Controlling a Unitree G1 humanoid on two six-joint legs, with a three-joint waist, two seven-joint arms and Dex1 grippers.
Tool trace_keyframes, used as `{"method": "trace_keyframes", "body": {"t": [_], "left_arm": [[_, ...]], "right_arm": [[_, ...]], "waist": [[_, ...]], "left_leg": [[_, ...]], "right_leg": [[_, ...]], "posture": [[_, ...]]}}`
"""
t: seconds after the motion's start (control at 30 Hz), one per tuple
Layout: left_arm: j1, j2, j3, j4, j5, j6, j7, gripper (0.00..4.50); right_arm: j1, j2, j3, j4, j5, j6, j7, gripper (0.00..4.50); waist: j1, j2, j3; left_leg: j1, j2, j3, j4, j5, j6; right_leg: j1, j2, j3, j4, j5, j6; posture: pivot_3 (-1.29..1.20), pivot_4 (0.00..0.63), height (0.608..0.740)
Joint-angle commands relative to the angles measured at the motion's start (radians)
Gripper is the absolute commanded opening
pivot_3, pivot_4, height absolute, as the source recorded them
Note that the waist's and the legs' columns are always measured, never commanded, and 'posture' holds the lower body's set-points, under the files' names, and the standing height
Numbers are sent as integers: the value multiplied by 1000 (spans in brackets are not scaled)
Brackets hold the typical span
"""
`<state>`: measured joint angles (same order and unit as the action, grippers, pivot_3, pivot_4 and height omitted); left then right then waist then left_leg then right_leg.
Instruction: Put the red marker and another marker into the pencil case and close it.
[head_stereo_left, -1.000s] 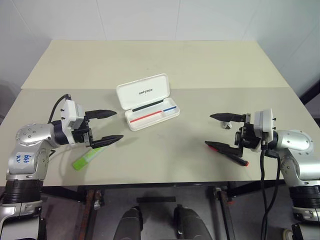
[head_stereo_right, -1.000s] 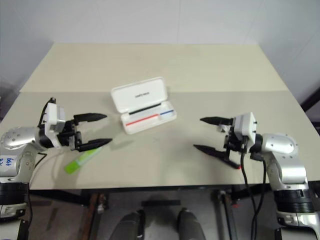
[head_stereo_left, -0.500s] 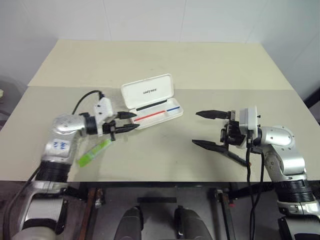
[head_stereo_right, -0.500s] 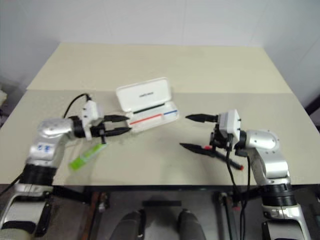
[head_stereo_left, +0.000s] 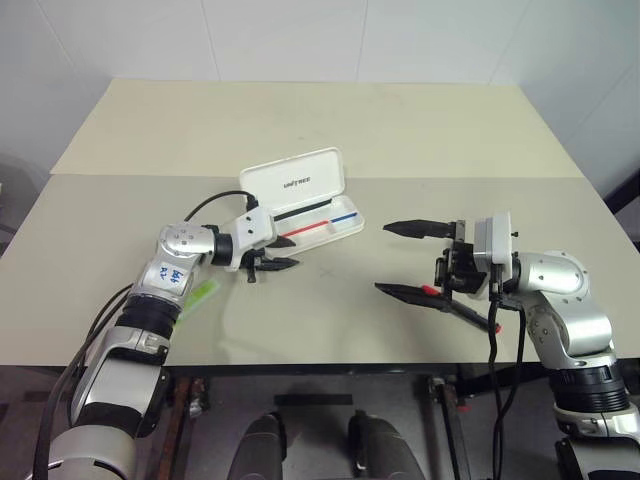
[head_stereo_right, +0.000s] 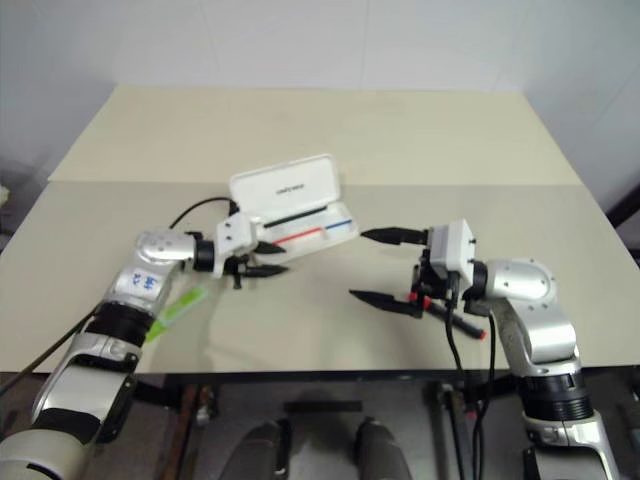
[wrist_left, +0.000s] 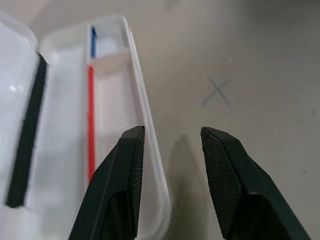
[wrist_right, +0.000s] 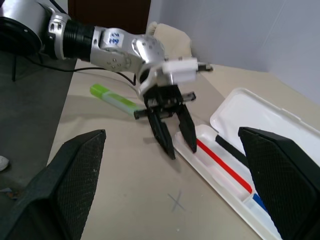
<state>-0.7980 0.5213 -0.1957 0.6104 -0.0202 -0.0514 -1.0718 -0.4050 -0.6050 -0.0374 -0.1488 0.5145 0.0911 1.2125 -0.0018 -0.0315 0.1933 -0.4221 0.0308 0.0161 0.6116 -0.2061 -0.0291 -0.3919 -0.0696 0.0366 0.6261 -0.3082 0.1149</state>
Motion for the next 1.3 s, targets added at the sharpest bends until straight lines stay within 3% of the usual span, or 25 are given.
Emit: {"method": "trace_keyframes", "body": {"t": [0.03,0.47,0.57,0.7,0.97,1.3], "left_arm": [[-42,-6,-13,19,36,-18,11,1862],[-108,-52,-71,75,123,63,11,1862],[-110,-51,-94,75,147,92,-4,1267],[-99,-60,-106,73,158,87,-9,20],[-62,-64,-104,13,131,64,-59,20],[70,4,-84,-271,44,76,-199,20]], "right_arm": [[0,-17,-24,-52,22,11,-12,4500],[-13,-45,-40,-110,44,56,-40,4500],[-24,-47,-43,-117,47,63,-47,4500],[-35,-50,-45,-126,51,70,-54,4500],[-36,-58,-42,-126,55,70,-54,4500],[-25,-52,-35,-109,56,57,-44,4500]], "waist": [[0,0,0],[3,0,0],[2,0,0],[4,0,0],[6,0,0],[1,0,0]], "left_leg": [[0,0,0,0,0,0],[0,0,0,0,0,0],[0,0,0,1,0,0],[0,0,0,1,0,0],[0,0,-1,1,-1,1],[-1,0,1,1,-3,1]], "right_leg": [[0,0,0,0,0,0],[0,0,0,0,0,0],[1,0,0,0,0,0],[1,0,0,0,0,0],[1,0,0,0,0,0],[1,-1,0,-3,0,0]], "posture": [[0,150,740],[0,150,740],[0,150,740],[0,150,740],[0,150,740],[0,150,740]]}}
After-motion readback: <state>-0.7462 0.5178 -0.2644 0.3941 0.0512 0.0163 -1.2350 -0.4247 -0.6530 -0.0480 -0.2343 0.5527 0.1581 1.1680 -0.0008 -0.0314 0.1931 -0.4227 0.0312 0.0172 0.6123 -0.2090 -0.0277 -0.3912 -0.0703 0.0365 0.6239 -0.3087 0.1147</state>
